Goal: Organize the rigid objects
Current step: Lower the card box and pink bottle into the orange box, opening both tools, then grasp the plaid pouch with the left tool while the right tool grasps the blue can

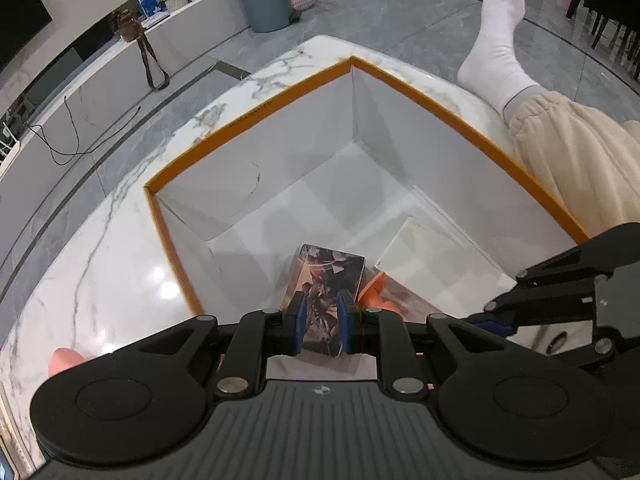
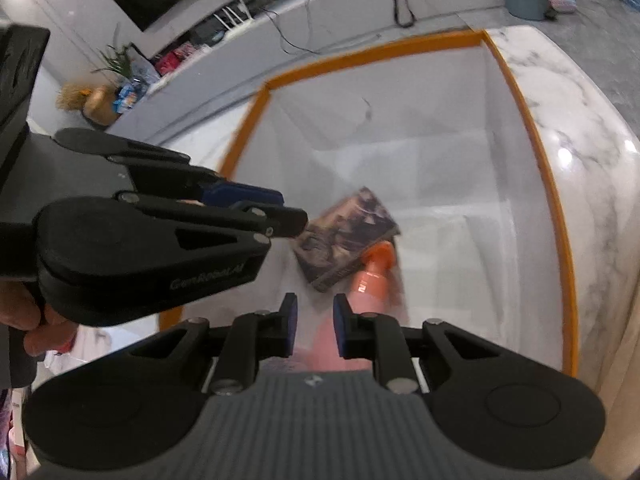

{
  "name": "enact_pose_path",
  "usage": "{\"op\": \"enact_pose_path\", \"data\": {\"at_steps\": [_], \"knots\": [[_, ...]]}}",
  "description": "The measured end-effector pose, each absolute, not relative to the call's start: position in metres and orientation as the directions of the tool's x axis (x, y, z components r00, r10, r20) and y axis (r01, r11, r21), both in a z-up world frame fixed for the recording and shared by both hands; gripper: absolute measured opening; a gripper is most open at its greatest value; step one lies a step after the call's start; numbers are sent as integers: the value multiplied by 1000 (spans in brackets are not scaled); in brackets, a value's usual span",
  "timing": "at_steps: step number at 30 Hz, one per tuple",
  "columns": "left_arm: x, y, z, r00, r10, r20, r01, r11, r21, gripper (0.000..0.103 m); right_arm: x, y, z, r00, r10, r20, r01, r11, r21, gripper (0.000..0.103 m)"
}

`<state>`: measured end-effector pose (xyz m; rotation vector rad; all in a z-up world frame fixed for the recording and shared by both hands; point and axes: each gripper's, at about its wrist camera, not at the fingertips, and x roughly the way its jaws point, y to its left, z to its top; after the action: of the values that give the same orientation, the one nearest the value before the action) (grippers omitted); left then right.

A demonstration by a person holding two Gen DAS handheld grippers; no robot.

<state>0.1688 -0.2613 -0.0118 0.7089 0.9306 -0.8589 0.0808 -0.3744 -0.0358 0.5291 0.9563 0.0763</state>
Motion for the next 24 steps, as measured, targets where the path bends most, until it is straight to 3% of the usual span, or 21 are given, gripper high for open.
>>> {"op": "enact_pose_path", "data": {"at_steps": [2, 12, 17, 20, 24], "knots": [[166, -253, -3, 345, -325, -881, 857, 492, 153, 22, 79, -370, -29, 604, 307, -736, 141, 867, 478, 35], [163, -197, 28, 418, -361, -833, 785, 605, 132, 22, 78, -341, -8, 606, 341, -718, 75, 875, 478, 36], [158, -172, 27, 434, -361, -825, 766, 630, 128, 23, 74, -321, -11, 541, 341, -769, 33, 905, 424, 31], [158, -157, 26, 431, -373, -822, 756, 647, 103, 23, 80, -310, -19, 508, 296, -809, 37, 931, 363, 17], [162, -136, 20, 432, -371, -822, 735, 673, 83, 23, 96, -308, -30, 504, 265, -822, 62, 938, 341, 15]]}}
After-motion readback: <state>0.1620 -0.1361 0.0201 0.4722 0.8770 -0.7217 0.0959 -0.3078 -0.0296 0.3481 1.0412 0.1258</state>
